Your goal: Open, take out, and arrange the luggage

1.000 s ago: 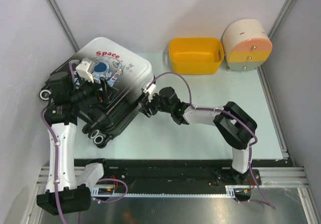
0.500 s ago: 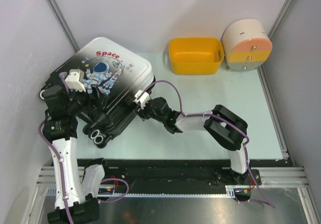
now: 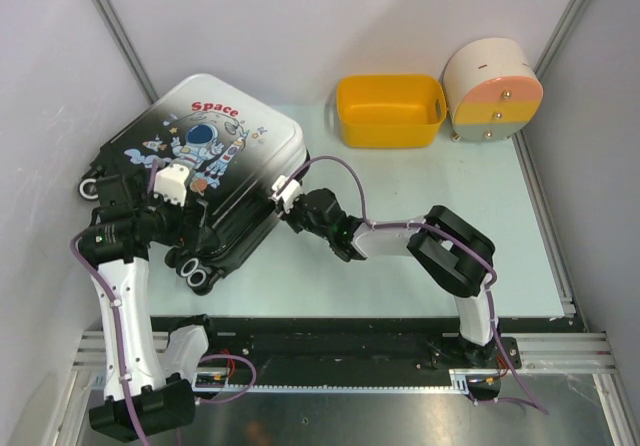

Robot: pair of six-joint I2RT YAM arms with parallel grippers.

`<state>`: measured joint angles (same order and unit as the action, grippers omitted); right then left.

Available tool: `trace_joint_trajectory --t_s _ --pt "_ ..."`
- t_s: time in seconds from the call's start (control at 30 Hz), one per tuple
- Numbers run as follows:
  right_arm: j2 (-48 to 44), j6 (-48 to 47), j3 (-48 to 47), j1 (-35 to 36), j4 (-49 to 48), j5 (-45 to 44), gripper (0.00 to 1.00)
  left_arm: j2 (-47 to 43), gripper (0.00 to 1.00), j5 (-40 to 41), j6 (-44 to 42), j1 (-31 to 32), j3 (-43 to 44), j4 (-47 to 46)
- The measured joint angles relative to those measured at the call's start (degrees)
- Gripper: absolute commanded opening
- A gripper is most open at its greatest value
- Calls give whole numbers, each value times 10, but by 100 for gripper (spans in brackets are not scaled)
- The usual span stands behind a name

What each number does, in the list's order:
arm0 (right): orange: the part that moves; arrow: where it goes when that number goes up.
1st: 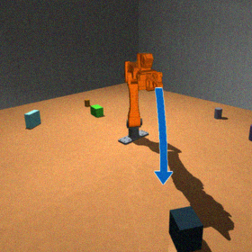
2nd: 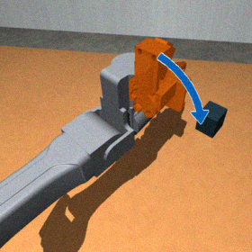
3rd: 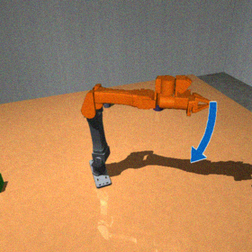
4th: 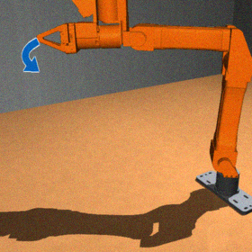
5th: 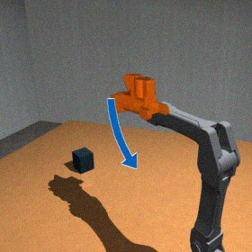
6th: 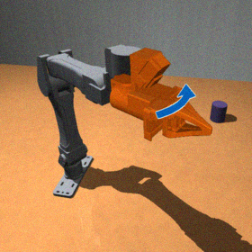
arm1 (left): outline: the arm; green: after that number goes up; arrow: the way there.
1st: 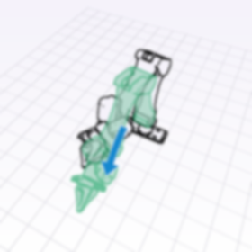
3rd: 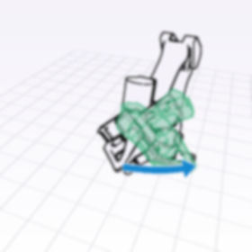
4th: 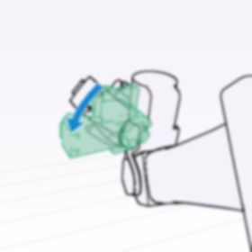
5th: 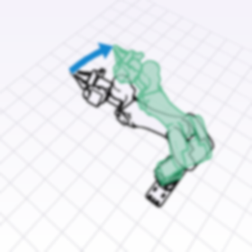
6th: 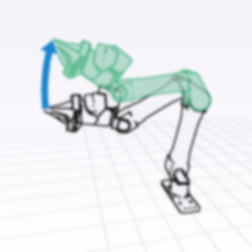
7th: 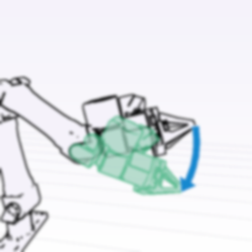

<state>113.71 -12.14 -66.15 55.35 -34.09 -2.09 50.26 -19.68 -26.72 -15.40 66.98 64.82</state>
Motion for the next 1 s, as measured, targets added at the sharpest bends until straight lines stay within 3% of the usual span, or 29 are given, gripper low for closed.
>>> trace_joint_trajectory --t_s 0.1,0.43,0.6,0.73,0.83,1.0 --pt "-2 0 0 -10 6 16 0 6 91 -2 -38 0 -1 12" --pt "-7 -13 -2 -80 27 81 0 -12 45 -24 -90 4 -42 24" --pt "-7 -38 -5 -118 29 132 0 21 36 -24 -118 5 -62 40" --pt "14 -63 -35 -165 32 188 0 33 21 -24 -126 4 -57 47" --pt "51 -76 -81 -209 32 229 0 47 12 -26 -129 4 -52 55" --pt "140 -86 -209 -258 58 339 0 71 7 -39 -134 0 -48 42"
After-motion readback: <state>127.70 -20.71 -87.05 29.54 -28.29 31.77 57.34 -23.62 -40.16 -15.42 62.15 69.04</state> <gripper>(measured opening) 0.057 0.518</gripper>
